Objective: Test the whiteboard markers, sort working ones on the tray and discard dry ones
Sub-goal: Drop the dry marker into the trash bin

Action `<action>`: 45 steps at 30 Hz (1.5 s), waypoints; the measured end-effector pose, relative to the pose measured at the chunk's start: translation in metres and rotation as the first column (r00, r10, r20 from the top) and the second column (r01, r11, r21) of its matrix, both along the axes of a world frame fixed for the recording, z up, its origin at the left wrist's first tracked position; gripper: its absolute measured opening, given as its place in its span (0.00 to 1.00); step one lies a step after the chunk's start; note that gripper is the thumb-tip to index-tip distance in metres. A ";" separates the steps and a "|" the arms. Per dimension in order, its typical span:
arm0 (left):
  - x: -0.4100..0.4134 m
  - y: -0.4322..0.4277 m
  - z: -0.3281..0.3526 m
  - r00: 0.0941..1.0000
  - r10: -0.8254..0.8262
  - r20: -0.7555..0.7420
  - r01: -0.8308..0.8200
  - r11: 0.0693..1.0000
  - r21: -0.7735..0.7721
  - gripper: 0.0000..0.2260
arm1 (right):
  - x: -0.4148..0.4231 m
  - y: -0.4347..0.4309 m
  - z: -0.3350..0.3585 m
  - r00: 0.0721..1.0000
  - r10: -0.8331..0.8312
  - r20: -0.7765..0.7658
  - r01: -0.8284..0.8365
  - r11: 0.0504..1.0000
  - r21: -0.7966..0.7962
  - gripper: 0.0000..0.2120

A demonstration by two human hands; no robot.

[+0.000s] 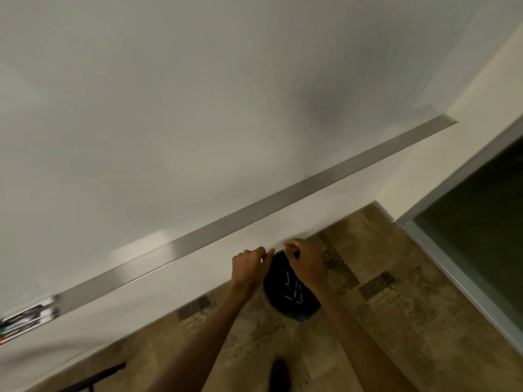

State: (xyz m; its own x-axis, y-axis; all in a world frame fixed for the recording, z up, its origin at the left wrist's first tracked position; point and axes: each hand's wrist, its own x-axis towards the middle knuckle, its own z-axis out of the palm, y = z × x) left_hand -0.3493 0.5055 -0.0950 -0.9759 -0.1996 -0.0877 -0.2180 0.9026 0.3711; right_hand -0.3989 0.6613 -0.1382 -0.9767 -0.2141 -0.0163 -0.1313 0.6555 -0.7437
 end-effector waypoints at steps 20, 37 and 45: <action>0.201 -0.205 0.098 0.843 0.355 -0.405 -0.380 0.925 0.020 0.05 | 0.135 -0.238 0.117 0.926 0.309 -0.218 -0.348 0.922 -0.169 0.09; 0.356 -0.352 0.096 0.759 0.446 -0.474 -0.502 0.865 0.009 0.13 | 0.250 -0.399 0.125 0.815 0.505 -0.285 -0.552 0.826 -0.116 0.13; 0.360 -0.402 0.076 0.778 0.481 -0.404 -0.522 0.853 0.009 0.15 | 0.260 -0.453 0.096 0.763 0.593 -0.256 -0.599 0.798 0.062 0.16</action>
